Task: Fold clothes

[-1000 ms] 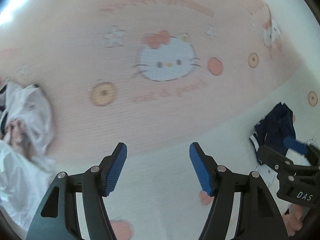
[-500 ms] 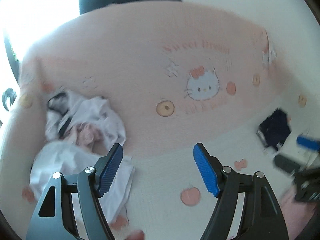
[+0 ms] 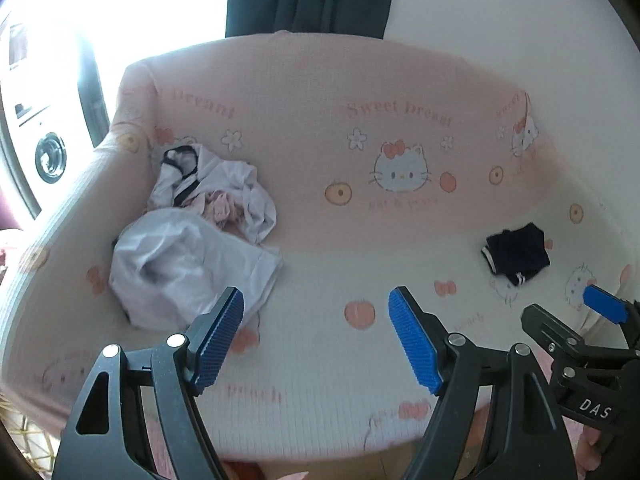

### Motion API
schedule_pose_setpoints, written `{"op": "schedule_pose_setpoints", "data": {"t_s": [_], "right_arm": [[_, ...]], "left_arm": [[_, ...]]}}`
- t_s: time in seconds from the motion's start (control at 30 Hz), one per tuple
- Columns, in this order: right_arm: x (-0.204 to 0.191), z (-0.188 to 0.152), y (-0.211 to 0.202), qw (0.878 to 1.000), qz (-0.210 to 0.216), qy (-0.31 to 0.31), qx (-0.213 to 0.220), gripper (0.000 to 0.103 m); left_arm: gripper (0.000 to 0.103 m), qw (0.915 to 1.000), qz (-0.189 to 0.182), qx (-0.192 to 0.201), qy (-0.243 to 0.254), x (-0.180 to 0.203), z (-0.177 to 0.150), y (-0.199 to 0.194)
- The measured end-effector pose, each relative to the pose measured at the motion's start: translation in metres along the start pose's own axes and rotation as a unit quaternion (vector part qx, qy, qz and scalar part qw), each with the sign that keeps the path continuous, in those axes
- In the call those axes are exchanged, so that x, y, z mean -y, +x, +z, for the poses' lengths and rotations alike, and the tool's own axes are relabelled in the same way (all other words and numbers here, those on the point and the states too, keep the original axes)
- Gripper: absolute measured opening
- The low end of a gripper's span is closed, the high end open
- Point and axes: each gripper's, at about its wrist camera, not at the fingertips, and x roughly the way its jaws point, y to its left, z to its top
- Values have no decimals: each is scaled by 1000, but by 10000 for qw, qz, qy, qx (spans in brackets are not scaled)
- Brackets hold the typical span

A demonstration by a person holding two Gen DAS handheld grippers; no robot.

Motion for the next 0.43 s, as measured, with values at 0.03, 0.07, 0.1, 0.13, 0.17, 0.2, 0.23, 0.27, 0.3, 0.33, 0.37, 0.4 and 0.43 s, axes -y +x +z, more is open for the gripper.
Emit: {"op": "schedule_pose_setpoints", "data": {"t_s": [0.03,0.07,0.1,0.13,0.17,0.2,0.23,0.27,0.3,0.33,0.37,0.4,0.43], "right_arm": [[2,-9,-6,10000,-25,29,-2,102],[2,-17,-10,10000,-22,4,-44,102],[3,-25,-13,10000,-8,-23,-84,102],[3,-30,-15,9999,26,-52,-120,102],[3,-35,-18,9998,66,-66,-152,102],[4,-40,-19,9998,103,-50,-167,102],[5,-43,-19,9998,114,-37,-172,102],[6,-44,-19,9998,123,-24,-180,102],[7,-46,-18,9997,132,-11,-187,102],[8,-47,-18,9997,141,2,-194,102],[9,-48,-17,9997,150,11,-203,102],[10,-49,-17,9996,161,13,-214,102],[11,-49,-16,9996,172,15,-225,102]], "left_arm": [[78,10000,-22,-16,-64,1,-8,-5],[78,9999,-47,-31,-132,3,-16,-10],[78,9997,-141,-40,-178,3,-24,-13],[78,9995,-212,-79,-199,5,-32,-15],[78,9995,-224,-112,-192,6,-37,-15],[78,9996,-204,-156,-155,8,-43,-14],[78,9996,-204,-185,-117,10,-47,-13],[77,9995,-207,-207,-98,11,-51,-12],[78,9995,-209,-220,-102,12,-53,-11],[78,9994,-230,-224,-112,12,-55,-11],[78,9994,-238,-226,-114,13,-56,-11],[78,9994,-245,-228,-115,14,-57,-10],[78,9994,-252,-230,-117,14,-58,-10]]}}
